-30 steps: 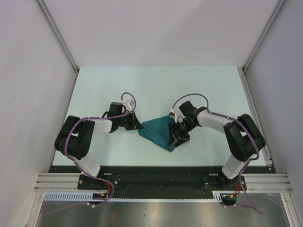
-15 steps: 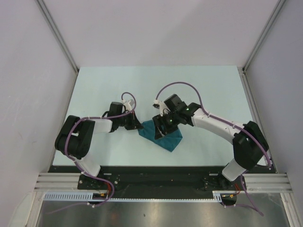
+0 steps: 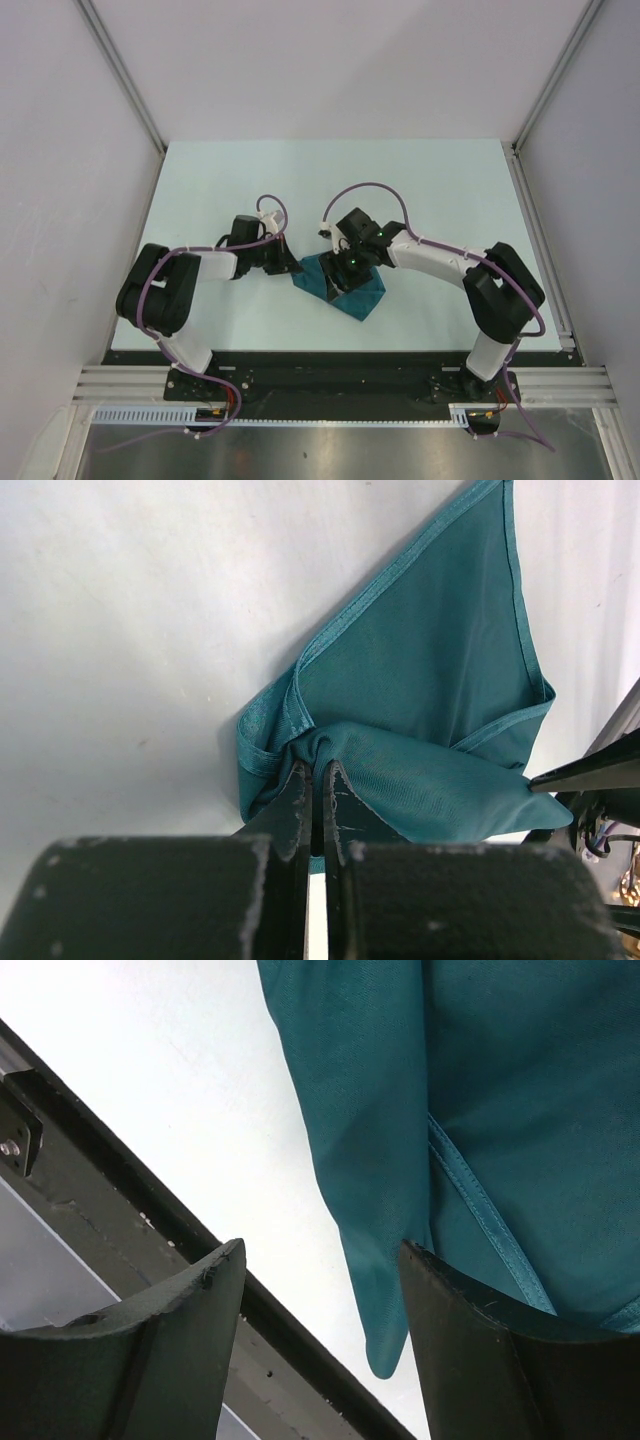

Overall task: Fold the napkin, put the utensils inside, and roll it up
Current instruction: Roll the napkin with the utensil

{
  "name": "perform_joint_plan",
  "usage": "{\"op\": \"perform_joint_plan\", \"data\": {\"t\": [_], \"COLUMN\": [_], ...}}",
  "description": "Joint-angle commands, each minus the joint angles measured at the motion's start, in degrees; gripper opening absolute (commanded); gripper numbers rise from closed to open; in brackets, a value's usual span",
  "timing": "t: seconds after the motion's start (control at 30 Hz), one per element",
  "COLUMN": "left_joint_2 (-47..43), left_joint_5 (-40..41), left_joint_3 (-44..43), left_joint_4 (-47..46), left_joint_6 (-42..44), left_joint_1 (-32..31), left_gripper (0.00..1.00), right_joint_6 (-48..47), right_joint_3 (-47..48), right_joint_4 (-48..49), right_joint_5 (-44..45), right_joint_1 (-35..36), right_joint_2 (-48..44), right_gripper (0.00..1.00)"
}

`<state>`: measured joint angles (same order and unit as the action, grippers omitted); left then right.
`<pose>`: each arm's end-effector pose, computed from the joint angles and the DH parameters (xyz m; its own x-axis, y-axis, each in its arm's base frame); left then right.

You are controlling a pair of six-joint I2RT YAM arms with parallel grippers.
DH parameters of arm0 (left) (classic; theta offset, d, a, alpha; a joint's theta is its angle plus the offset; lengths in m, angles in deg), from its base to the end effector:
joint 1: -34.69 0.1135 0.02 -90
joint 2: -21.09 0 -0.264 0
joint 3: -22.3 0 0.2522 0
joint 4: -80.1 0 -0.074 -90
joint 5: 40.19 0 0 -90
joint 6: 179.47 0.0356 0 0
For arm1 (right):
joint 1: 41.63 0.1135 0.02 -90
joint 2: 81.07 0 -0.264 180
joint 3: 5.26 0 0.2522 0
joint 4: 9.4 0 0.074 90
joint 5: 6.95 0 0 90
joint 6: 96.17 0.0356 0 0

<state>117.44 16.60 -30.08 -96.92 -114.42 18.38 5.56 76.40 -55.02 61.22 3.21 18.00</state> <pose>0.2839 -0.1034 0.1249 -0.8864 -0.1084 -0.4501 0.2425 0.7194 -0.6508 0.2394 0.2568 0.2033 -0.7761 -0.5057 -0.3767 -0.6295 0.6558 0.4167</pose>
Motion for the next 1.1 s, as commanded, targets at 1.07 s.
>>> {"op": "perform_joint_plan", "data": {"t": [1.07], "left_joint_2": [3.2], "left_joint_5": [5.3], "left_joint_3": [-1.9], "left_joint_4": [2.1], "left_joint_6": [3.2], "left_joint_1": [0.6], "left_gripper": [0.00], "right_joint_6": [-0.7], "right_joint_3": [-3.2], "right_joint_4": [3.5], "right_joint_5": [6.6], "right_joint_1": [-0.1], "right_joint_2": [4.3], "right_gripper": [0.67]}}
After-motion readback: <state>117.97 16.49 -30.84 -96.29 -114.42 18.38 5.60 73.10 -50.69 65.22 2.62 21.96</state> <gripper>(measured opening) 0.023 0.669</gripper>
